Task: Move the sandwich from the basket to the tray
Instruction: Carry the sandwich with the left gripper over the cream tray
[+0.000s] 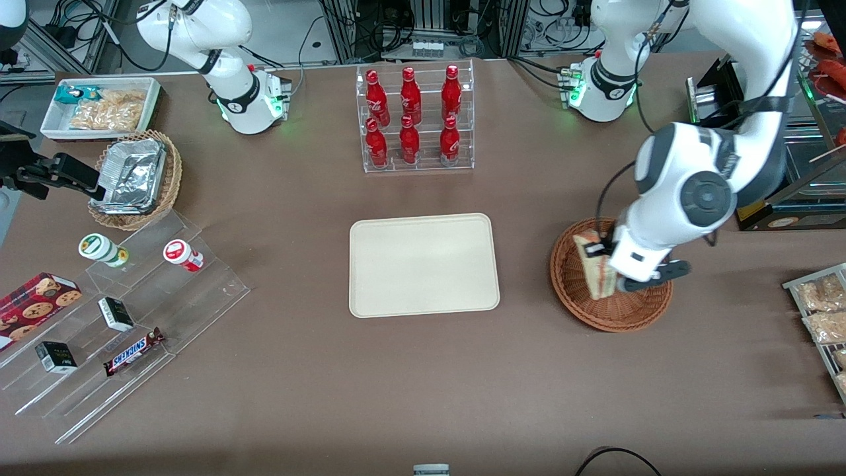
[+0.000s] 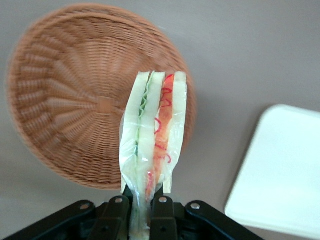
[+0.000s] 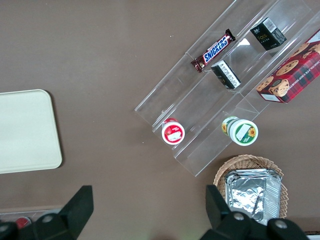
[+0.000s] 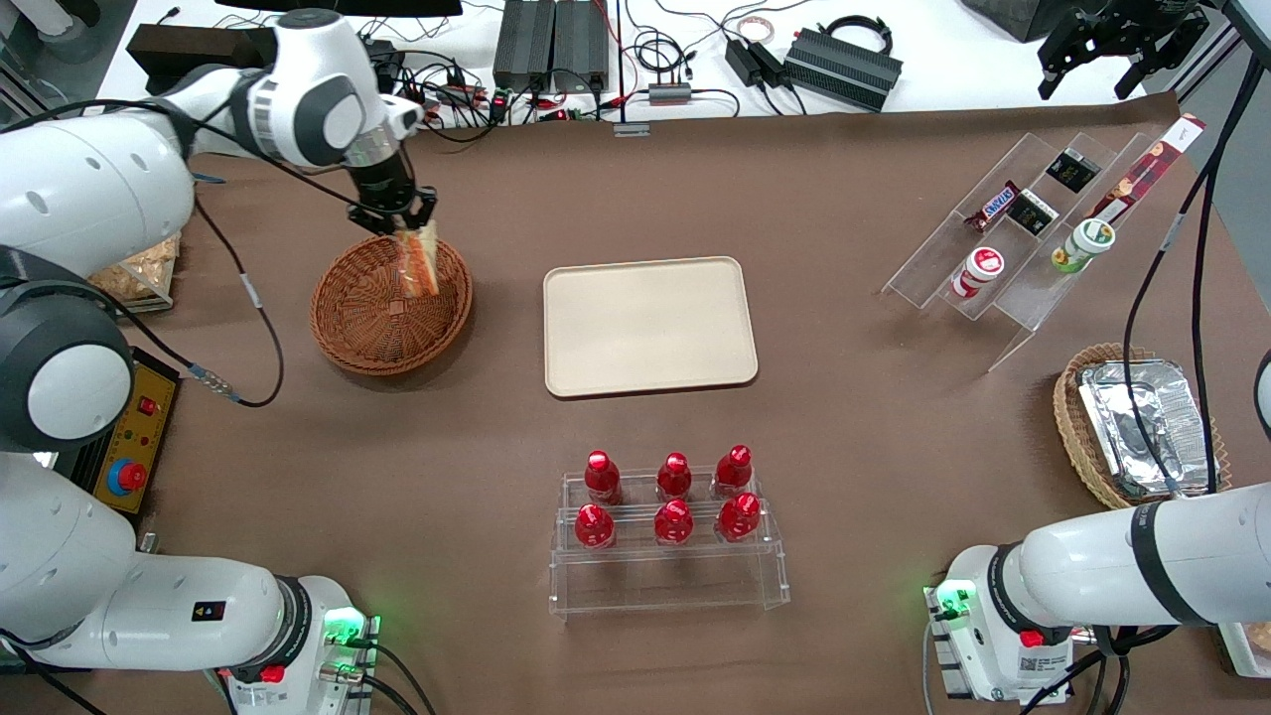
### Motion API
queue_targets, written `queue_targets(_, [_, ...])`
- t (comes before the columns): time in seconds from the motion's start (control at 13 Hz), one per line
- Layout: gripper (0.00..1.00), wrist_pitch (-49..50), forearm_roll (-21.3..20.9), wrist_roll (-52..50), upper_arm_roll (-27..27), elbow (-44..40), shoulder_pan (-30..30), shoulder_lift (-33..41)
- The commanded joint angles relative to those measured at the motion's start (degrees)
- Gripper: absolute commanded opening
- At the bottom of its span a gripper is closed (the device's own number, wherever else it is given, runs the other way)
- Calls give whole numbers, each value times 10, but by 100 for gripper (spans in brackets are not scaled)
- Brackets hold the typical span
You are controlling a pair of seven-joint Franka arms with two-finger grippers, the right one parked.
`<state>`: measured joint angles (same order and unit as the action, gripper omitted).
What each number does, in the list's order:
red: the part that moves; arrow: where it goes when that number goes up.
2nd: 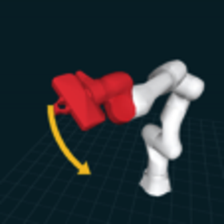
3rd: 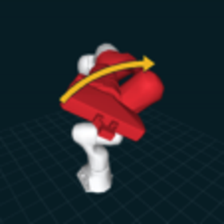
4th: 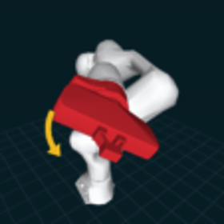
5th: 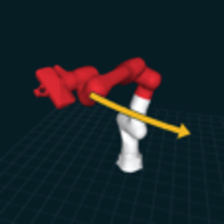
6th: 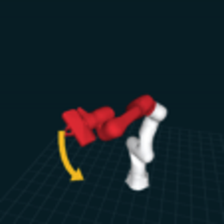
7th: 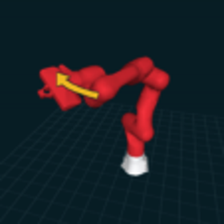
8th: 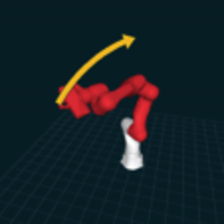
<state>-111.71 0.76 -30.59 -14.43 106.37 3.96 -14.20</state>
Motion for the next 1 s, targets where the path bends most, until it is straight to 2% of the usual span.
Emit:
queue_targets(0.0, [4,12,-13,4,-39,-54,24,-47])
queue_targets(0.23, [3,13,-43,-77,-39,-133,103,-126])
queue_targets(0.54, [3,10,-42,-181,-39,-219,187,-202])
queue_targets(0.77, [3,3,-43,-244,-39,-256,237,-241])
queue_targets(0.92, [3,-24,-63,-278,-37,-265,266,-259])
